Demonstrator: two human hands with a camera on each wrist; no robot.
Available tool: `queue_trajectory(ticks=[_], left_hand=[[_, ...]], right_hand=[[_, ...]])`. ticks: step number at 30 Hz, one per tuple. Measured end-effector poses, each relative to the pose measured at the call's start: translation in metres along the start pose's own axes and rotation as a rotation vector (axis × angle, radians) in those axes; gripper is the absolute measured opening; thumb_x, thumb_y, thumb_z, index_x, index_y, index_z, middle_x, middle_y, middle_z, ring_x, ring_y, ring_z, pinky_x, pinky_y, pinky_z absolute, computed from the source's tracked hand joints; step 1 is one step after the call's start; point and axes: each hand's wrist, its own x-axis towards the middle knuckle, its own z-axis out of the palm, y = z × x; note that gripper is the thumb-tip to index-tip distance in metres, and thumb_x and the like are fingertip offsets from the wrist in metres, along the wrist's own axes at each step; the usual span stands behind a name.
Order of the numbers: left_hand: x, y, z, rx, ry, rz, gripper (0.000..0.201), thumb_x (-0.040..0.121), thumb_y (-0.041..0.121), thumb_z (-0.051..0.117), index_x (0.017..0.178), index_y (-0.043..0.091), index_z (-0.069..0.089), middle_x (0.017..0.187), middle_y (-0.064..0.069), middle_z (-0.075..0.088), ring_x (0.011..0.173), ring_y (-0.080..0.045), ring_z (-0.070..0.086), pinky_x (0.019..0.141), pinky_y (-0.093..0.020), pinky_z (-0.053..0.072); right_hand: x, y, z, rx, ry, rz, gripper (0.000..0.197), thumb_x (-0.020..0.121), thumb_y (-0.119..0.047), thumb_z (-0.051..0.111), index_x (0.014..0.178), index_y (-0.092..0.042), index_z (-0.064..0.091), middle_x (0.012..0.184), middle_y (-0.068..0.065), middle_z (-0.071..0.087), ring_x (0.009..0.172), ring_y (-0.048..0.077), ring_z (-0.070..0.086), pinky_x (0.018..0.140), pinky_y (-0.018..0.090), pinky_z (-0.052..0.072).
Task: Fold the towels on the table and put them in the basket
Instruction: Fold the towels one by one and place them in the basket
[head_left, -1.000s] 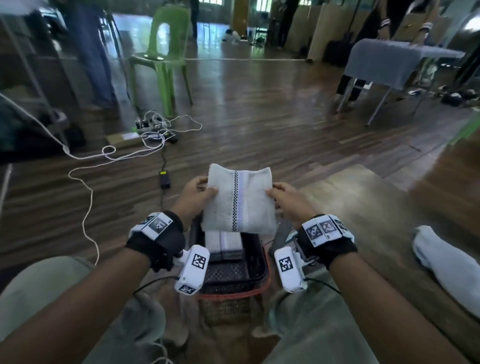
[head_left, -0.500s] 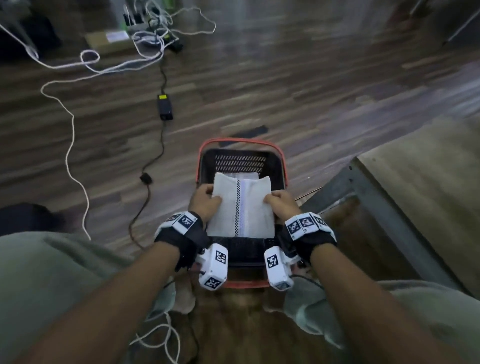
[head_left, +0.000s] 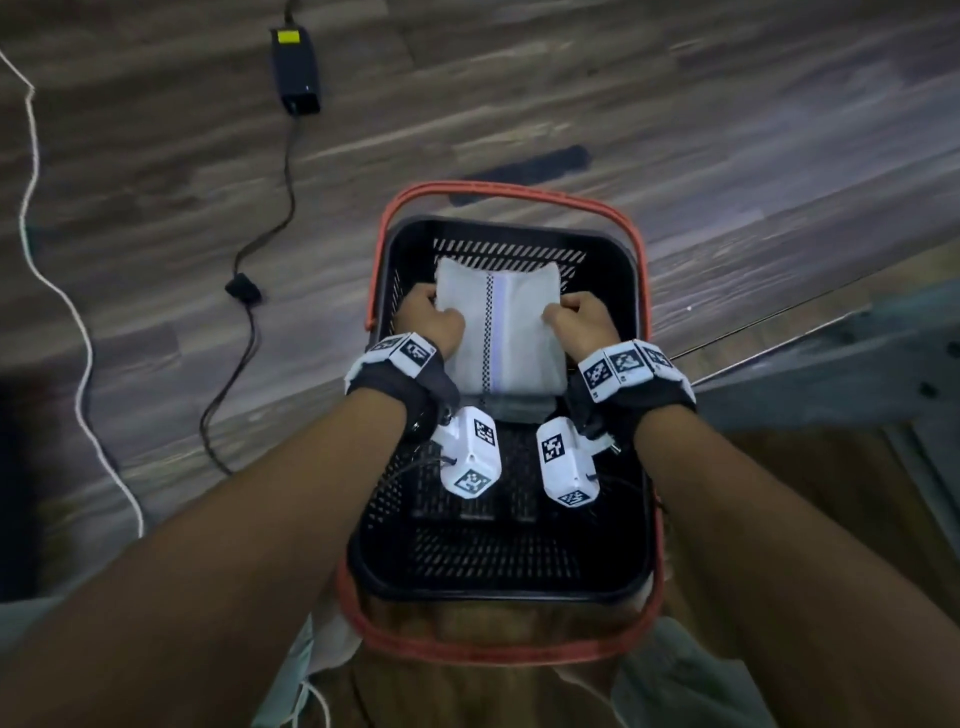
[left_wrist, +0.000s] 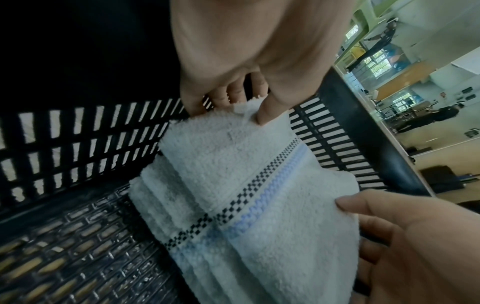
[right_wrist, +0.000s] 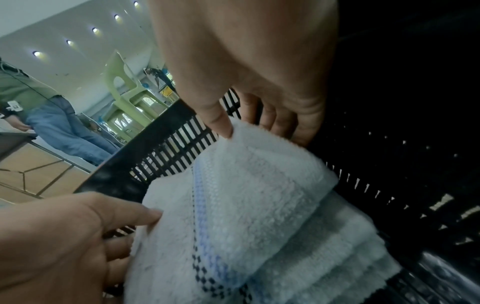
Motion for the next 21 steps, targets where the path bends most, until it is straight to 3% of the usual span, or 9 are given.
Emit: queue_trajectory(ticks=[7, 10, 13, 16, 18, 21], left_hand=[[0.011, -0.016, 0.009, 0.069, -0.042, -0.027, 0.038, 0.086, 0.006, 0.048, 0.124, 0.005, 0.050, 0.121, -0.012, 0.060, 0.110, -0.028, 0.056, 0.081, -0.022, 0.037], [0.010, -0.018, 0.013, 0.046, -0.014, -0.036, 0.044, 0.086, 0.006, 0.048, 0.130, 0.004, 0.043, 0.126, -0.014, 0.056, 0.116, -0.031, 0.053, 0.092, -0.027, 0.040], [0.004, -0.021, 0.022, 0.075, 0.054, 0.085, 0.060, 0.086, 0.008, 0.049, 0.143, 0.005, 0.029, 0.142, -0.016, 0.041, 0.130, -0.031, 0.040, 0.108, -0.034, 0.033], [-0.001, -0.026, 0.029, 0.306, 0.095, 0.273, 0.062, 0.090, 0.015, 0.047, 0.147, 0.010, 0.021, 0.156, -0.012, 0.016, 0.143, -0.027, 0.016, 0.115, -0.041, 0.019], [0.001, -0.033, 0.034, 0.481, 0.057, 0.345, 0.059, 0.093, 0.019, 0.041, 0.148, 0.013, 0.018, 0.158, -0.007, 0.005, 0.146, -0.024, 0.005, 0.115, -0.047, 0.016], [0.005, -0.045, 0.043, 0.592, 0.024, 0.401, 0.055, 0.097, 0.023, 0.030, 0.149, 0.013, 0.014, 0.159, -0.005, -0.001, 0.146, -0.022, -0.002, 0.115, -0.050, 0.015]], right_hand=[[0.008, 0.016, 0.010, -0.034, -0.014, 0.008, 0.033, 0.089, -0.019, 0.048, 0.120, -0.008, 0.051, 0.119, 0.011, 0.058, 0.092, 0.020, 0.051, 0.076, 0.028, 0.038], [0.005, 0.017, 0.013, -0.077, 0.028, -0.035, 0.037, 0.090, -0.017, 0.048, 0.125, -0.006, 0.047, 0.124, 0.013, 0.054, 0.098, 0.024, 0.052, 0.077, 0.028, 0.038], [-0.003, 0.018, 0.019, -0.349, 0.243, -0.296, 0.047, 0.087, -0.016, 0.050, 0.132, -0.006, 0.039, 0.134, 0.018, 0.038, 0.118, 0.032, 0.041, 0.089, 0.036, 0.038], [-0.009, 0.025, 0.032, -0.706, 0.337, -0.596, 0.047, 0.085, -0.017, 0.051, 0.131, -0.008, 0.043, 0.139, 0.018, 0.038, 0.126, 0.035, 0.036, 0.096, 0.043, 0.035], [-0.003, 0.036, 0.041, -0.834, 0.324, -0.658, 0.049, 0.085, -0.021, 0.049, 0.131, -0.007, 0.044, 0.145, 0.017, 0.037, 0.132, 0.033, 0.034, 0.101, 0.044, 0.033], [0.007, 0.053, 0.048, -0.898, 0.291, -0.625, 0.055, 0.091, -0.030, 0.042, 0.140, -0.004, 0.035, 0.152, 0.016, 0.028, 0.140, 0.030, 0.027, 0.108, 0.047, 0.027]])
